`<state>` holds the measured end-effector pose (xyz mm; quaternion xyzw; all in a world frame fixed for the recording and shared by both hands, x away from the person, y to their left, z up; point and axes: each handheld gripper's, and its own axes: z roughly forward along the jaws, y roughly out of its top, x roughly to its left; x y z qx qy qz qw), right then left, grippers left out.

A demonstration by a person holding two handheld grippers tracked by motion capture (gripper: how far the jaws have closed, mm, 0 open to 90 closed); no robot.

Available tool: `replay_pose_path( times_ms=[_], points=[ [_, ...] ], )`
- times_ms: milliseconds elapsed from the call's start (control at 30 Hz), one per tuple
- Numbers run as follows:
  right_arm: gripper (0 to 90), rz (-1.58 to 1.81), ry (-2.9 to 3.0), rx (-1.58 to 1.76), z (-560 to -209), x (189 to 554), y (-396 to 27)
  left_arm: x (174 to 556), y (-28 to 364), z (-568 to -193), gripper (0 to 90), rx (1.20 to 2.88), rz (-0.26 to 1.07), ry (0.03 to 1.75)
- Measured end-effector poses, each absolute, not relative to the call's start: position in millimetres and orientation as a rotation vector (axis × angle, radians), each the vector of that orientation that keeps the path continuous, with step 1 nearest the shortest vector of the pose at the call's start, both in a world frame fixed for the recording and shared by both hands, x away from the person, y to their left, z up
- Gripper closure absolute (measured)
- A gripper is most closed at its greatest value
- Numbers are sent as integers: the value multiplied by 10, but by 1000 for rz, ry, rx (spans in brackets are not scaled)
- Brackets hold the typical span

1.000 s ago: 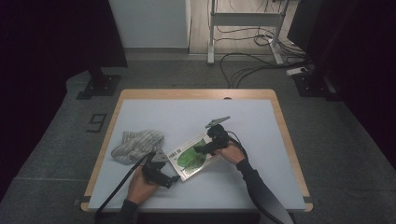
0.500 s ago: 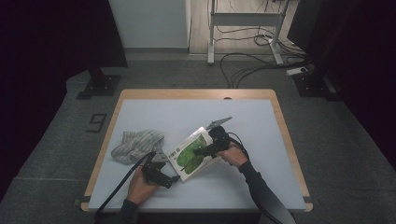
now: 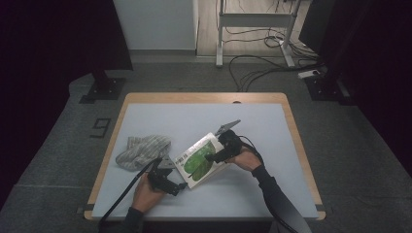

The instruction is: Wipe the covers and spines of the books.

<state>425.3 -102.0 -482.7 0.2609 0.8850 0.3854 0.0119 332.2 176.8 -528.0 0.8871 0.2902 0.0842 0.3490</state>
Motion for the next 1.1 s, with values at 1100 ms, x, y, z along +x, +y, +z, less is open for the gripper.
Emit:
replay_pose_path(
  times_ms=[1100],
  points=[
    [440, 1110, 2778, 687, -4738, 4123, -1241, 3273, 1770, -5248, 0, 2301, 210, 805]
  ],
)
